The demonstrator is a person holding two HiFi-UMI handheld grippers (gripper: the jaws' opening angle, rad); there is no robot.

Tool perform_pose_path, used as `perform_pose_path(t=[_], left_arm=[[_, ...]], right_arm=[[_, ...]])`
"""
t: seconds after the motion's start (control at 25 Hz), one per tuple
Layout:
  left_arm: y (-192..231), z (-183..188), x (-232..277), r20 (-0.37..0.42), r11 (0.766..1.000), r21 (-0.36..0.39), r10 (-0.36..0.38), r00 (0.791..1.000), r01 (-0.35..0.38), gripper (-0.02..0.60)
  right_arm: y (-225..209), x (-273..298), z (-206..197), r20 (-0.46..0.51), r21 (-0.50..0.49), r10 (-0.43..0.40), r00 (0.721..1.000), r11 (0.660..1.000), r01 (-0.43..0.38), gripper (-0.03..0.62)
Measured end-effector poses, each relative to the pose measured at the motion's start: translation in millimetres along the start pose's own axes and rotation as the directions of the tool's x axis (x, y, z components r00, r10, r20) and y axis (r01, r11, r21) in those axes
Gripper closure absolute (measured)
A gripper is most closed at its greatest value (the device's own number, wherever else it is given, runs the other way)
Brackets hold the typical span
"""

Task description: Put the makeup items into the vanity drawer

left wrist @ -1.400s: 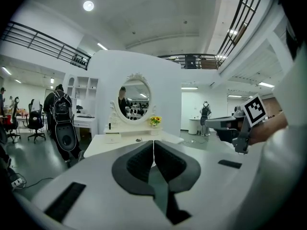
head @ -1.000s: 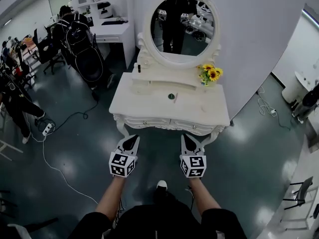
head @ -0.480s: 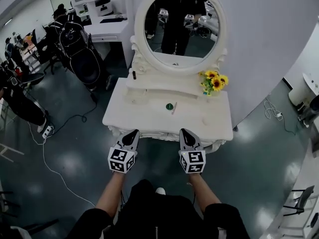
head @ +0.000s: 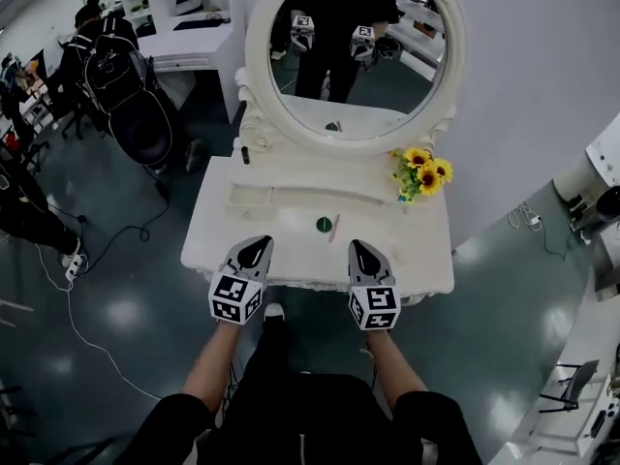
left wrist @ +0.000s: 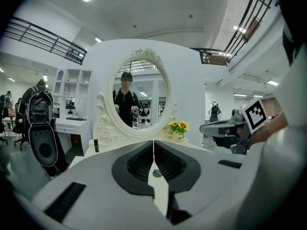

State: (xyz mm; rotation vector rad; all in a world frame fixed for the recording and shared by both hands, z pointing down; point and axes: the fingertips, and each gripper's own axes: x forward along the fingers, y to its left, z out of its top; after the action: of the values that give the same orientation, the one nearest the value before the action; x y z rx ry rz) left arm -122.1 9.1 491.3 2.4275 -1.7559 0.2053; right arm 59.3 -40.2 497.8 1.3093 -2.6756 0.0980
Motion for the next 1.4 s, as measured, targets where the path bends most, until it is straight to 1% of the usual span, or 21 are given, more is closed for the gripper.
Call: perform_pose_path(t=[0.12,0.24,0.36,0.48,0.72,0.96,1.08,1.28,1.36,1.4], left_arm=[[28,8,40,-0.002,0.999,0.016,-0.039,0.999,0.039,0.560],[54,12,78,-0.023,0.997,0.028,-0.076,0.997,0.076,0.560],[75,17,105,-0.036,0.992,0.049,-0.116,0.993,0.118,0.560],[94,27,131,-0.034,0.989,0.046,-0.141,0.989,0.143,0.560],[105,33,168,-0.032,0.987,0.013,-0.158,0.987,0.158,0.560],[99,30,183,-0.062,0.986,-0.007,-0.169,0.984,0.169,0.560],[84,20,190,-0.097,0.977,-0.020,-0.212,0.972,0.211,0.560],[51,-21,200,-0.178,0.960,-0.045,-0.279,0.944,0.276,0.558],[39,-39,205,-0.220,0.952,-0.050,-0.307,0.926,0.303,0.558],[33,-49,209,-0.249,0.945,-0.050,-0.326,0.912,0.324,0.558]], right_arm=[[-12,45,7,-0.012,0.005,-0.024,1.000,1.000,0.024,0.589],[-22,89,17,-0.020,0.003,-0.041,0.999,0.999,0.041,0.589],[-27,120,28,-0.017,0.009,-0.068,0.998,0.998,0.068,0.589],[-36,145,39,-0.013,0.016,-0.088,0.996,0.996,0.089,0.589],[-57,175,46,-0.009,0.010,-0.092,0.996,0.996,0.092,0.589],[-77,183,39,-0.033,0.022,-0.092,0.995,0.995,0.093,0.589],[-84,181,28,-0.049,0.038,-0.095,0.994,0.995,0.097,0.589],[-91,169,-3,-0.101,0.062,-0.094,0.990,0.993,0.101,0.589],[-93,163,-14,-0.120,0.072,-0.095,0.988,0.992,0.104,0.589],[-94,160,-19,-0.127,0.077,-0.096,0.987,0.991,0.106,0.589]])
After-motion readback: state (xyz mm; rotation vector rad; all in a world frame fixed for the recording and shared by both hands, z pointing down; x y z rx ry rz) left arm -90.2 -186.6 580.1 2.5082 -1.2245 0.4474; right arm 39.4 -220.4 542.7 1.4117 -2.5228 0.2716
